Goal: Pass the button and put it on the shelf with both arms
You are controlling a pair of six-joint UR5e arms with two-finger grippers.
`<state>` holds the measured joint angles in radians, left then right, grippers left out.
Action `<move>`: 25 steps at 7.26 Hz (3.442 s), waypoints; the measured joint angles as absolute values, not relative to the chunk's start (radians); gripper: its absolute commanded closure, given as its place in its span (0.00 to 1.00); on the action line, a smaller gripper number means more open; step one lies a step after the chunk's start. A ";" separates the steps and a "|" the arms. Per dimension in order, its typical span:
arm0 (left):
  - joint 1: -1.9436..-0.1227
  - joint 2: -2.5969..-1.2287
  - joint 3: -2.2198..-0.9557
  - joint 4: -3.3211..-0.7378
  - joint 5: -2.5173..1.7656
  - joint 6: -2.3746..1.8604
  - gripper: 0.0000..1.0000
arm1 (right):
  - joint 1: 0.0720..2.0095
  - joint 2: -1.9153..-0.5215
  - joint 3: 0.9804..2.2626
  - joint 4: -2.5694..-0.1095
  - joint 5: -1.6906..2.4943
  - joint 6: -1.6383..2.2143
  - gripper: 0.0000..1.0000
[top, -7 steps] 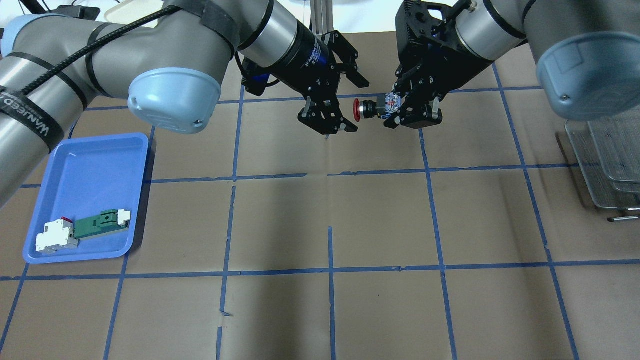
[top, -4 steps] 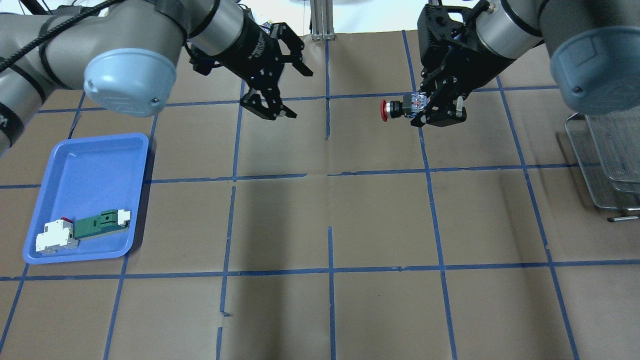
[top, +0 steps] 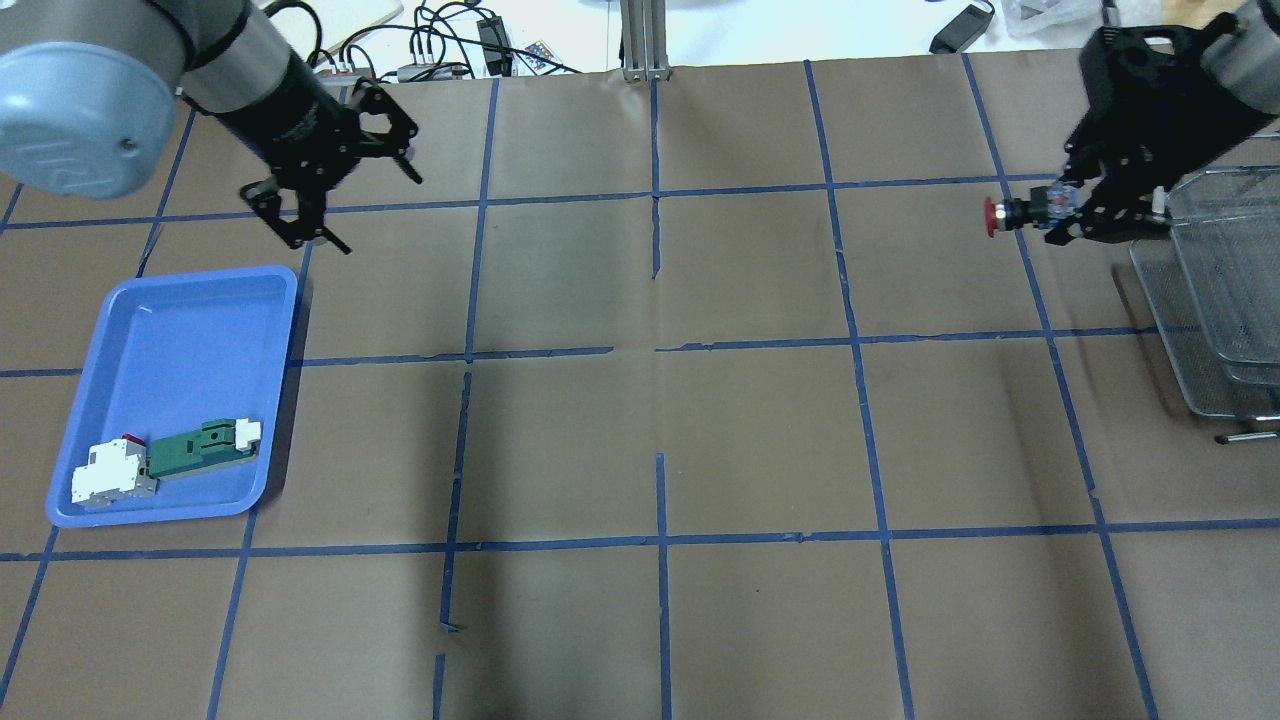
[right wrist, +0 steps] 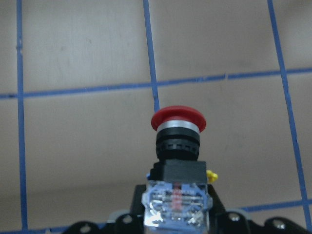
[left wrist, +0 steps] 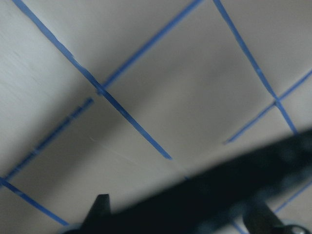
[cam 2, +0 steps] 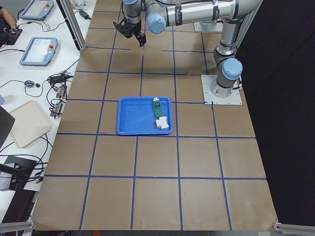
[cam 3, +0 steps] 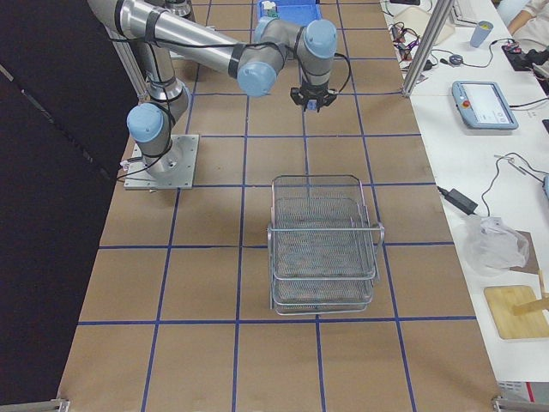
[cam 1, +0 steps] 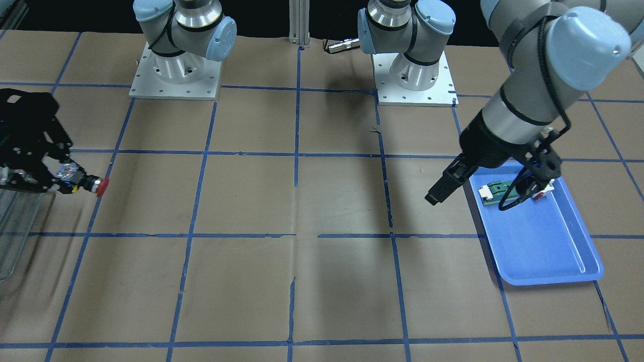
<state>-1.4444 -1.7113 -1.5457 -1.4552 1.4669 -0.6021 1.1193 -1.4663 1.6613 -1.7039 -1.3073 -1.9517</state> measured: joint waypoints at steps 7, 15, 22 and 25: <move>-1.450 -1.523 -1.562 -1.636 1.668 -0.170 0.00 | 0.802 -1.343 1.620 -1.776 -1.363 -2.271 0.77; -1.490 -1.458 -1.660 -1.632 1.593 0.023 0.00 | 0.948 -1.474 1.649 -1.764 -1.412 -1.900 0.00; -1.482 -1.432 -1.664 -1.637 1.598 0.086 0.00 | 1.515 -1.461 1.551 -1.741 -1.517 -0.489 0.00; -1.486 -1.418 -1.688 -1.639 1.598 0.132 0.00 | 1.521 -1.459 1.482 -1.578 -1.513 -0.124 0.00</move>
<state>-1.4857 -1.4178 -1.6882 -1.6391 1.5975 0.1319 1.5212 -1.4594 1.4824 -1.5778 -1.5134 -0.1243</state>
